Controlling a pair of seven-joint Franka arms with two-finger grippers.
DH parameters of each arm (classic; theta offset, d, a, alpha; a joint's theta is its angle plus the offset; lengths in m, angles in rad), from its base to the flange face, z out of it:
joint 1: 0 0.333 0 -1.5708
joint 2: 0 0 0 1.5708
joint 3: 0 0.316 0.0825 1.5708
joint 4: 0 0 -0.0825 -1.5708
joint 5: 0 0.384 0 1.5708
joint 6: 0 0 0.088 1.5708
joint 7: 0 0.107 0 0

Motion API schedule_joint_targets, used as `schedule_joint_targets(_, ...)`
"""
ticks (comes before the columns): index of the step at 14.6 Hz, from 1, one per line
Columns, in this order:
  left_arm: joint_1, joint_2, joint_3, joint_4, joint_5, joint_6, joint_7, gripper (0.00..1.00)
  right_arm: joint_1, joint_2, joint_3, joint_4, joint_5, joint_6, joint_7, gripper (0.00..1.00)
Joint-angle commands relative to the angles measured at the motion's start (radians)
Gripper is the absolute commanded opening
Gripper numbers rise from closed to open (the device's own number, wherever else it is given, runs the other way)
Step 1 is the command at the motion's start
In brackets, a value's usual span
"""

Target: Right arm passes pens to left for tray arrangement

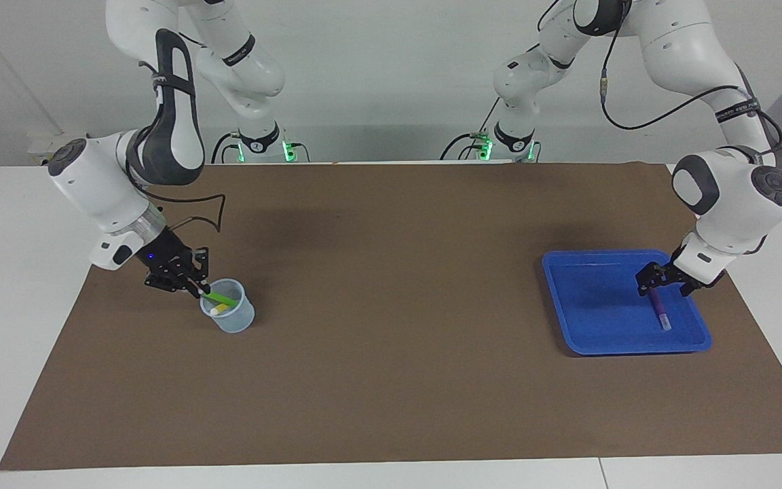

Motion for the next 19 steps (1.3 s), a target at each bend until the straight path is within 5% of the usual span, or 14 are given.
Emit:
schedule_joint_targets(1,-0.050,-0.079,0.011,0.000,-0.039,-0.124,-0.093,1.00,-0.005,-0.007,0.007,0.004,-0.015,0.003,0.025,0.00)
schedule_joint_targets(5,-0.089,-0.140,0.009,-0.018,-0.040,-0.178,-0.147,1.00,-0.002,-0.031,0.007,0.018,-0.015,-0.045,0.086,0.00)
schedule_joint_targets(19,-0.138,-0.137,0.001,0.026,-0.032,-0.253,-0.139,0.99,0.015,-0.151,0.007,0.064,-0.136,-0.222,0.210,0.00)
